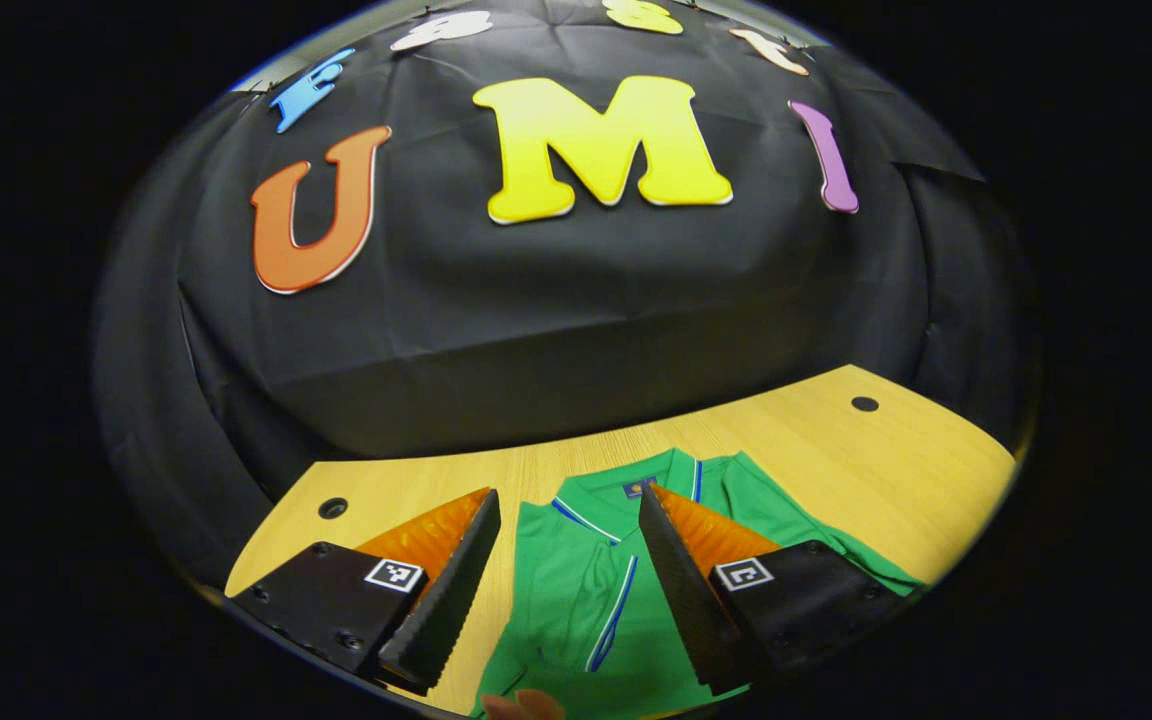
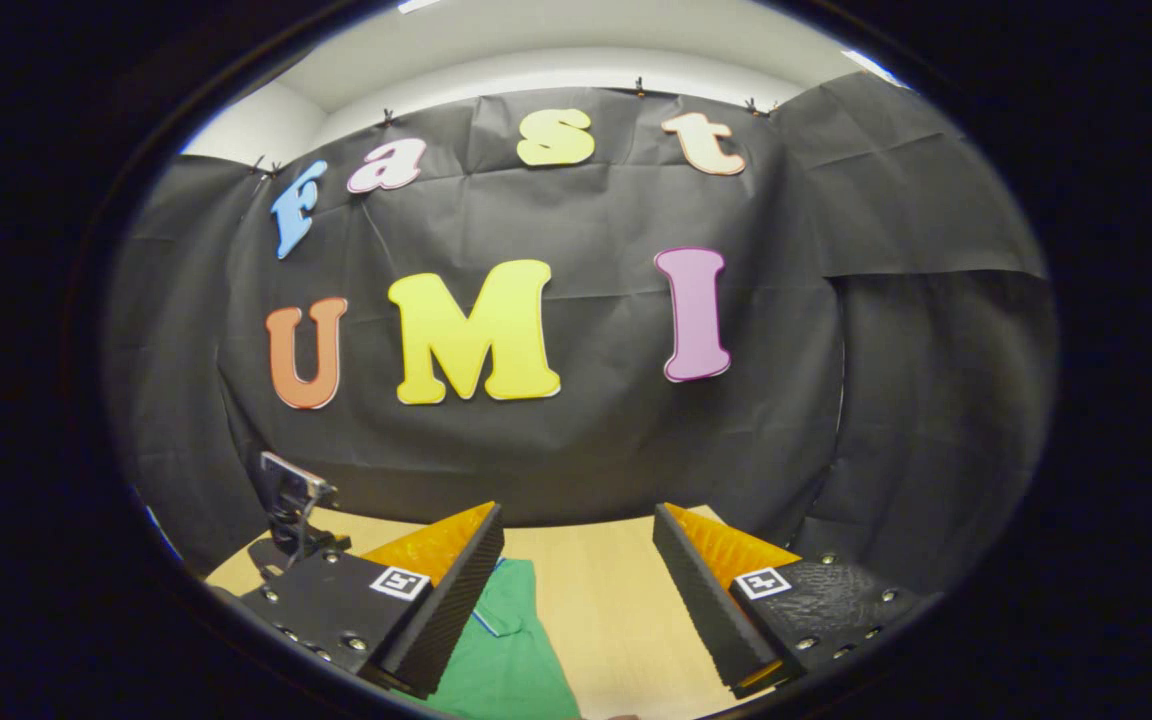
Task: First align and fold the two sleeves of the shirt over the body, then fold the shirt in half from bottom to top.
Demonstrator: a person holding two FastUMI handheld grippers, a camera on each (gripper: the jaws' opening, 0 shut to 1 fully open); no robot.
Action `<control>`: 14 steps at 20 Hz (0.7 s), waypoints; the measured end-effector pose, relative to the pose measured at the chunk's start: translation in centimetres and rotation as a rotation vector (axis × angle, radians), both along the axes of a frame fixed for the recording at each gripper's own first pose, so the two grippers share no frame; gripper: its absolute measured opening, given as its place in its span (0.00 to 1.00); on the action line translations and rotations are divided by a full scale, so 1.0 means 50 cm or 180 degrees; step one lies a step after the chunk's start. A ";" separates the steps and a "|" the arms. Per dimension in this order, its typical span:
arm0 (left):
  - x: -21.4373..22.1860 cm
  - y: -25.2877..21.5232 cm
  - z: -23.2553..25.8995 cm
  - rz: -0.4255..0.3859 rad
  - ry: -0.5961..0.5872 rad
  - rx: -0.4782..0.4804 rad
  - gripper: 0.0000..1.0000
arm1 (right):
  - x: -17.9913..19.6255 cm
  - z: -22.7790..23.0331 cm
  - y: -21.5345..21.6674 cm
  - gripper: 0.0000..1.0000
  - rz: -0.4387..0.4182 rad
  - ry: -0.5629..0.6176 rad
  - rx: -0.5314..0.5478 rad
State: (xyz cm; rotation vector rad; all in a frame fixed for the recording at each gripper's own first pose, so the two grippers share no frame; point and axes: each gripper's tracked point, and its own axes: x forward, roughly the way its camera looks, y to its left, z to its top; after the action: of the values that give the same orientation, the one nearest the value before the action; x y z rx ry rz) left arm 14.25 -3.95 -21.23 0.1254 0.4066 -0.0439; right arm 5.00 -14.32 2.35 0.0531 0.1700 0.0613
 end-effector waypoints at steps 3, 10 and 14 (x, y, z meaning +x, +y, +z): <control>-0.054 0.031 0.090 -0.0016 -0.0269 0.0087 0.91 | -0.004 -0.011 0.027 0.99 0.0094 0.0016 -0.0072; -0.193 0.054 0.236 -0.0050 -0.0620 0.0017 0.99 | -0.018 -0.073 0.087 0.95 0.0272 0.0188 -0.0192; -0.263 0.047 0.242 0.0012 -0.0539 -0.0167 0.99 | -0.040 -0.115 0.104 0.95 0.0353 0.0291 -0.0300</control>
State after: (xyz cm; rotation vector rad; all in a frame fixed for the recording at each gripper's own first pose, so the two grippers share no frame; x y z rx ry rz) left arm 1.08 -1.61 -9.14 0.0760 0.2365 -0.0398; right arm 2.98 -9.11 -3.41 -0.0476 0.2671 0.1617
